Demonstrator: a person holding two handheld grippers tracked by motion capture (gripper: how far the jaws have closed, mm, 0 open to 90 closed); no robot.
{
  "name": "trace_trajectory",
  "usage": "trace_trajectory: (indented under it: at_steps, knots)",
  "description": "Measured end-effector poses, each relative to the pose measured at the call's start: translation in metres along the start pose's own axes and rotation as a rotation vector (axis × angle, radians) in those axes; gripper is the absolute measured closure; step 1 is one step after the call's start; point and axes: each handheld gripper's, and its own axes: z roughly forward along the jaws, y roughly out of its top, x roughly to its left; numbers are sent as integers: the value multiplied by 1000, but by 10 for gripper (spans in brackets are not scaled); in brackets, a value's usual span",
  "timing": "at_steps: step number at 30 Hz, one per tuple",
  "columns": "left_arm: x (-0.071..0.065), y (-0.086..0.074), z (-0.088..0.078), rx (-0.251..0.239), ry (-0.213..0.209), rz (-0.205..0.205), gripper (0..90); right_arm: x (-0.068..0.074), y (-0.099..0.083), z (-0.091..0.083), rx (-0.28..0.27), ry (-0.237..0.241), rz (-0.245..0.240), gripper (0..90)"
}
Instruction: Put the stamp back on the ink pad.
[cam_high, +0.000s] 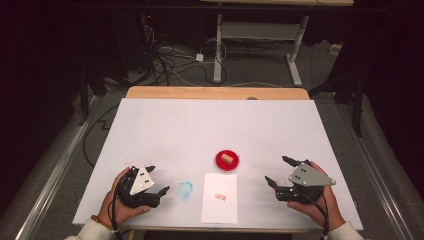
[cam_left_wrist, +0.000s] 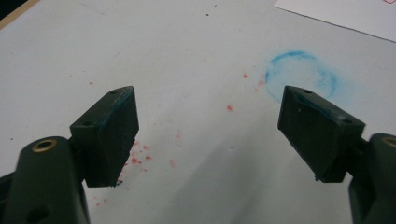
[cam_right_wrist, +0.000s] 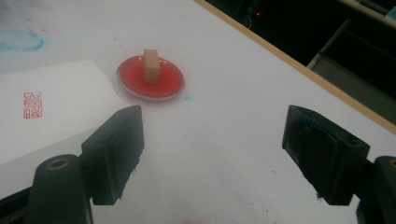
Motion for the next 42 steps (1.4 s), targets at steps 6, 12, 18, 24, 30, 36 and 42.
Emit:
trace_trajectory:
  at_steps: [6, 12, 18, 24, 30, 36, 42]
  knots:
    - [-4, 3, 0, -8, 2, 7, 200, 1, -17, -2, 28, 10, 24, 210]
    - [-9, 5, -1, -11, 4, 14, 194, 2, -33, -2, 42, 24, 34, 213]
    - [-12, 7, -4, -23, 8, 18, 193, 5, -36, 0, 53, 30, 23, 213]
    - [-14, 5, -8, -28, 9, 24, 193, 7, -34, 0, 49, 34, 14, 206]
    - [-14, 3, -9, -27, 10, 26, 192, 8, -29, -2, 30, 23, 12, 190]
    - [-14, 3, -6, -19, 4, 28, 192, 6, -29, -2, 27, 28, 15, 181]
    - [-14, 3, -6, -14, -4, 27, 192, 6, -28, -4, 23, 27, 14, 182]
